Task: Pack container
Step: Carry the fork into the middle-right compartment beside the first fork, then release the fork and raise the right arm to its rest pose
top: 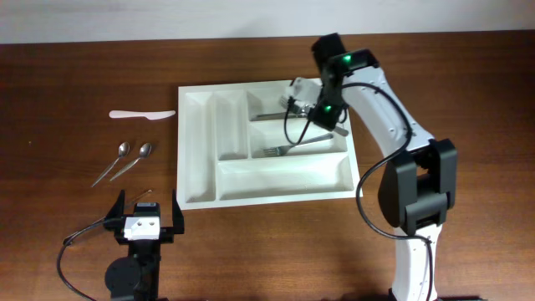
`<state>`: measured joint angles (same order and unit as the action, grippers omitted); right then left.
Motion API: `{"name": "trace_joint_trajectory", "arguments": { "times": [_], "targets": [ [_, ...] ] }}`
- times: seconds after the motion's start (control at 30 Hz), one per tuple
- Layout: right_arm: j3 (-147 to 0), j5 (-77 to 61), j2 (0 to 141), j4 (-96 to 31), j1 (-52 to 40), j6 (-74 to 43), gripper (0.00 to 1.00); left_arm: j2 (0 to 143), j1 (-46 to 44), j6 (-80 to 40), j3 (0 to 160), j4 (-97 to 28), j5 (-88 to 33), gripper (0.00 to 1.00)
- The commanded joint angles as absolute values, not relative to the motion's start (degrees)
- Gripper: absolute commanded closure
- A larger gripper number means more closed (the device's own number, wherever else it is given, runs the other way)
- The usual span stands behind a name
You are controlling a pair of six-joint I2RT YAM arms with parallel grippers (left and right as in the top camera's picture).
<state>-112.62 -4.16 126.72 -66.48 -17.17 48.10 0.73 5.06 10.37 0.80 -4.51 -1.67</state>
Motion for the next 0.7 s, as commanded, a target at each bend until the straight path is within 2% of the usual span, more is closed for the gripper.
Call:
{"name": "trace_joint_trajectory", "arguments": {
  "times": [0.0, 0.2, 0.4, 0.43, 0.5, 0.53, 0.57, 0.67],
  "targets": [
    [-114.13, -5.06, 126.69, -66.89, -19.62, 54.11, 0.96, 0.30, 5.41, 9.72, 0.54, -4.60, -2.11, 0.01],
    [-113.80, -10.61, 126.85, -67.11, -22.20, 61.08, 0.96, 0.30, 5.41, 9.72, 0.54, -4.60, -2.11, 0.01],
    [-113.80, -10.48, 127.37, -67.00, -22.37, 61.08, 0.96, 0.30, 5.41, 9.72, 0.54, -4.60, -2.11, 0.01],
    [-113.80, -10.31, 127.48, -66.81, -22.17, 61.06, 0.94, 0.30, 5.41, 9.72, 0.54, -4.60, -2.11, 0.01],
    [-113.80, -10.33, 127.59, -66.67, -22.00, 61.04, 0.65, 0.30, 5.41, 9.72, 0.54, -4.60, -2.11, 0.01],
    [-113.80, -10.31, 127.61, -66.67, -21.93, 61.04, 0.59, 0.30, 5.41, 9.72, 0.54, -4.58, -2.11, 0.01],
    [-113.80, -10.33, 127.63, -66.63, -21.80, 61.04, 0.55, 0.30, 5.41, 9.72, 0.54, -4.60, -2.13, 0.01],
    [-113.80, -10.33, 127.63, -66.61, -21.67, 61.04, 0.54, 0.30, 5.41, 9.72, 0.54, -4.60, -2.11, 0.01]
  ]
}}
